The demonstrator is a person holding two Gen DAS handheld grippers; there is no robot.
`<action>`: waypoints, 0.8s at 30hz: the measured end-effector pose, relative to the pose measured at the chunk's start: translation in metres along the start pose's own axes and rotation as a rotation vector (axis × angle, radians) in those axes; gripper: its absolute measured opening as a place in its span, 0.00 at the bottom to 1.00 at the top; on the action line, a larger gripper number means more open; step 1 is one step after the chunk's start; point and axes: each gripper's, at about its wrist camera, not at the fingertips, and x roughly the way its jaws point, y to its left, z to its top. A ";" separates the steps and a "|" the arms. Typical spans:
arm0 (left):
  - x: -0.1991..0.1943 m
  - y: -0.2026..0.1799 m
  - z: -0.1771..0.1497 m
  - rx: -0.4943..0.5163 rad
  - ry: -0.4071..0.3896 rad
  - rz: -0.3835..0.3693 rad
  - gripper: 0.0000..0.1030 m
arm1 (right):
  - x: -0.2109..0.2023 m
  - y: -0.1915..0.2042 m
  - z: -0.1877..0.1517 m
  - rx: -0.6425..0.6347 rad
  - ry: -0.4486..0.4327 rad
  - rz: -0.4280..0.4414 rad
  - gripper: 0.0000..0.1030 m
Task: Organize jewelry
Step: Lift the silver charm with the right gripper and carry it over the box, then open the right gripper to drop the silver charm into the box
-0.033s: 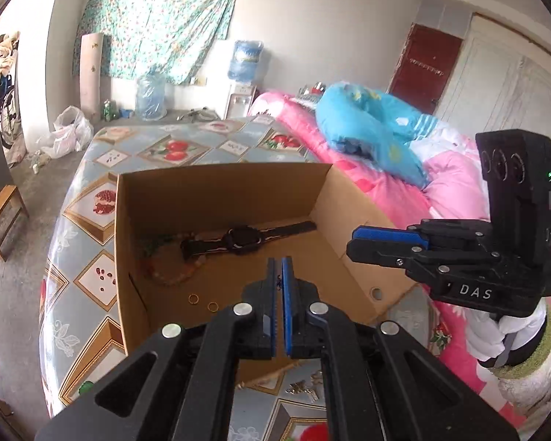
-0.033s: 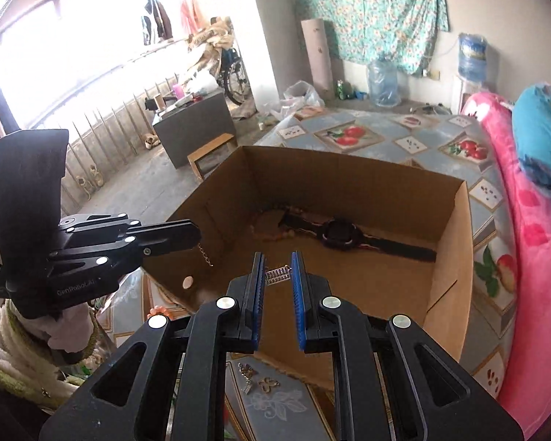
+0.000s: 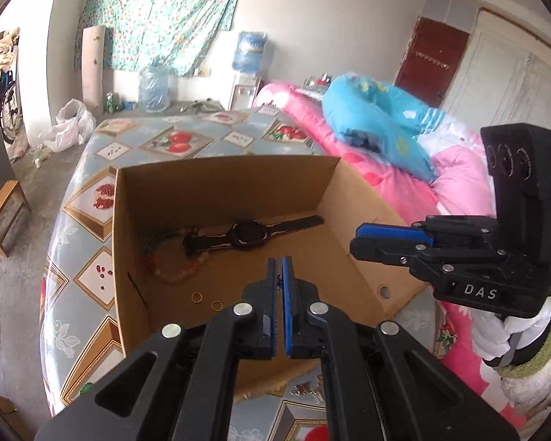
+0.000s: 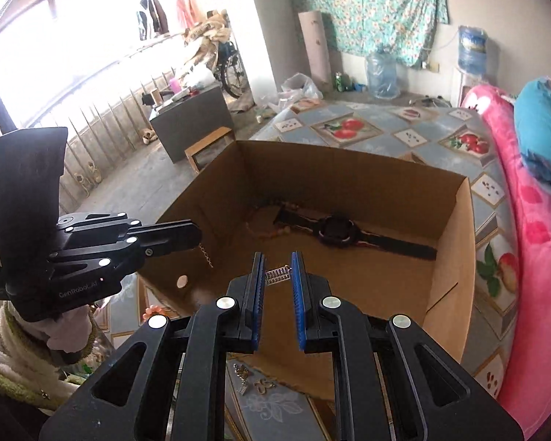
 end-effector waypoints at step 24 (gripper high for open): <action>0.072 0.011 0.028 -0.064 0.169 0.047 0.23 | 0.048 -0.041 0.002 0.082 0.143 -0.057 0.15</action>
